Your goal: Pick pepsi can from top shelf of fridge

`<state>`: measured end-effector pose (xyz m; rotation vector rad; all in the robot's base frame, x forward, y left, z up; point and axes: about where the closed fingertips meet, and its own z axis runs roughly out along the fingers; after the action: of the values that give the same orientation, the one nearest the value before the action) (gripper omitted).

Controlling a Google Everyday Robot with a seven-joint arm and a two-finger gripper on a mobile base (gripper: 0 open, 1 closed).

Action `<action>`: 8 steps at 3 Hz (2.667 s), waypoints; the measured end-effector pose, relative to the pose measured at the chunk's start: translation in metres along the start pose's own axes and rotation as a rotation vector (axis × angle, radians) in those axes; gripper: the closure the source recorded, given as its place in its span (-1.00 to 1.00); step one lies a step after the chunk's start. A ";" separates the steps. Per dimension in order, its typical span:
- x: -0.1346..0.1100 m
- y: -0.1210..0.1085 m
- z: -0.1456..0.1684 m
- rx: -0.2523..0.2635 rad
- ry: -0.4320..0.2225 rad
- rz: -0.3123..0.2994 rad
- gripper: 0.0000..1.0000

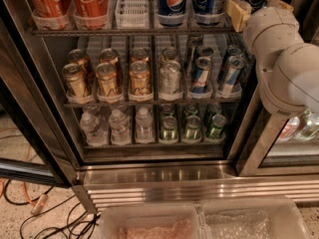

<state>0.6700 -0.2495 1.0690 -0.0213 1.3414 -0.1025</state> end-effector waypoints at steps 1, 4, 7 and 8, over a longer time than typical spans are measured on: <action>-0.003 -0.002 0.000 0.009 -0.011 -0.004 -0.68; -0.008 -0.004 0.003 0.033 -0.033 0.001 -0.58; -0.011 -0.010 0.005 0.055 -0.054 -0.001 0.71; -0.012 -0.013 0.005 0.059 -0.060 -0.002 1.00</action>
Offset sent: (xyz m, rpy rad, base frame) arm -0.0018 -0.0292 0.0268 -0.0215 -0.0925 -0.0660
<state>0.6715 -0.2613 1.0826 0.0240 1.2784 -0.1415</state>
